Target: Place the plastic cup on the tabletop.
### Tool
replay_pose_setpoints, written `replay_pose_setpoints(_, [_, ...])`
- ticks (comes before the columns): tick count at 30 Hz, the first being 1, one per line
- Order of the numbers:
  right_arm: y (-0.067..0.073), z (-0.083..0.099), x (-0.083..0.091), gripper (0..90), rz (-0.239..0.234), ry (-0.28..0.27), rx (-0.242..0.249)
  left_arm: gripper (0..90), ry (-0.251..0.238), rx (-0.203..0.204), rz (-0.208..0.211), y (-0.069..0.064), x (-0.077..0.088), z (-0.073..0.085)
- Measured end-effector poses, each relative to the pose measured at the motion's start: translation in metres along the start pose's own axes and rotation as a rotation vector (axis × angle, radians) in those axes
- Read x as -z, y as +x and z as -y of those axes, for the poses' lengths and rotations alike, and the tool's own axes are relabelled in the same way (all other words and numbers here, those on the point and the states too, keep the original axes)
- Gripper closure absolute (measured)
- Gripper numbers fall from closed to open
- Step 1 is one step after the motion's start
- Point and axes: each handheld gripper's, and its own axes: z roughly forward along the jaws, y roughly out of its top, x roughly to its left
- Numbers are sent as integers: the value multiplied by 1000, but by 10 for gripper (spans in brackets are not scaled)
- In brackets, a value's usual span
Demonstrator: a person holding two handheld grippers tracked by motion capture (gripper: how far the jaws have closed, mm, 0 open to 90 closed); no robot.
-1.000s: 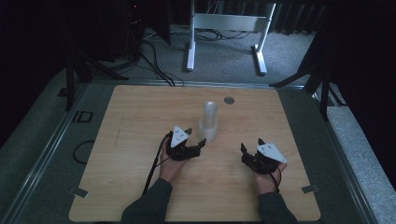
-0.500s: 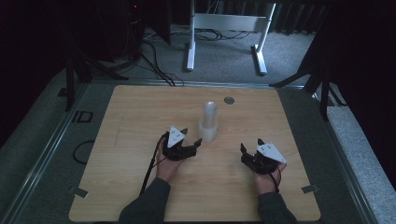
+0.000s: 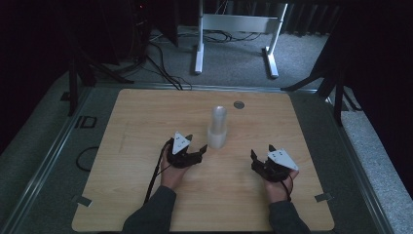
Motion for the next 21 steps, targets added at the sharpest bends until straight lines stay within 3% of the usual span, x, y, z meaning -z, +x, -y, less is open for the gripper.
replay_pose_setpoints(21, [0, -1, 1, 295, 1, -8, 0, 271, 27, -12, -23, 2, -1, 5])
